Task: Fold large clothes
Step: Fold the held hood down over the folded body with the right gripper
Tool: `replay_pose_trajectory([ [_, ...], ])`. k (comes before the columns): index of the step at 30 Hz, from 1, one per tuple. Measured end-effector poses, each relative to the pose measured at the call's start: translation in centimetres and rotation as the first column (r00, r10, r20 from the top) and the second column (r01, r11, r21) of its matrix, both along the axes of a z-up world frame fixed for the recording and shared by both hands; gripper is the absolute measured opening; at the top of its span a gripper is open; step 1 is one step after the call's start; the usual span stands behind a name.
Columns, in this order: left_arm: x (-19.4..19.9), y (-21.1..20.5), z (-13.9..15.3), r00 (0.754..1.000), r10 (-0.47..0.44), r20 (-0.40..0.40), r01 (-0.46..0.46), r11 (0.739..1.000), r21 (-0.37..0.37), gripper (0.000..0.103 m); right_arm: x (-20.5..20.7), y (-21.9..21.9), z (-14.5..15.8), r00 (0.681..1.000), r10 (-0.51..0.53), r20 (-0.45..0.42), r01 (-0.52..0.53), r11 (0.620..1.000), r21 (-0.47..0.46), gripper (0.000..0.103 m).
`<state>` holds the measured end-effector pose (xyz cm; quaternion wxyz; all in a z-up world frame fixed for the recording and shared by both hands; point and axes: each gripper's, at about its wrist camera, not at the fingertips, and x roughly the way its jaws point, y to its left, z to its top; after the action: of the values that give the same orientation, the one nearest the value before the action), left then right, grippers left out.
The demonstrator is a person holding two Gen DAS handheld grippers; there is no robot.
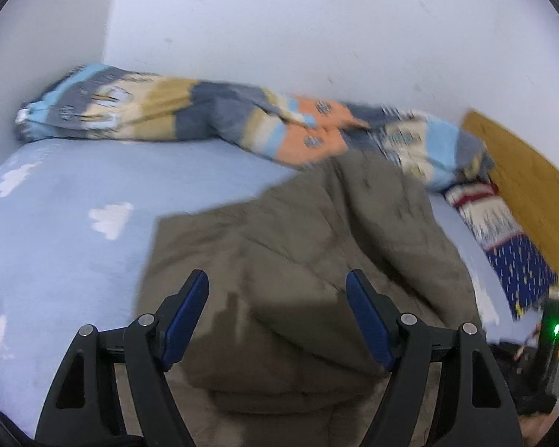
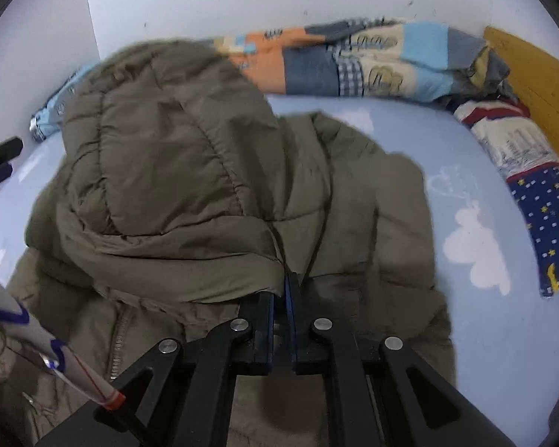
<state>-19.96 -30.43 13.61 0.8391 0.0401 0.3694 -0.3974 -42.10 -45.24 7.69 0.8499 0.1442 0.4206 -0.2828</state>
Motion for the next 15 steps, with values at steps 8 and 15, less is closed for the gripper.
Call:
replay_pose_trajectory([
  [8, 0.0, -3.8, -6.1, 0.999, -0.040, 0.014, 0.035, 0.960, 0.278, 0.083, 0.1, -0.8, -1.1, 1.000, 0.009, -0.020, -0.009, 1.000, 0.007, 0.011],
  [15, -0.5, -3.8, -6.1, 0.999, -0.036, 0.027, 0.026, 0.956, 0.292, 0.083, -2.2, -0.3, 1.6, 1.000, 0.008, 0.024, -0.009, 0.998, 0.062, 0.036],
])
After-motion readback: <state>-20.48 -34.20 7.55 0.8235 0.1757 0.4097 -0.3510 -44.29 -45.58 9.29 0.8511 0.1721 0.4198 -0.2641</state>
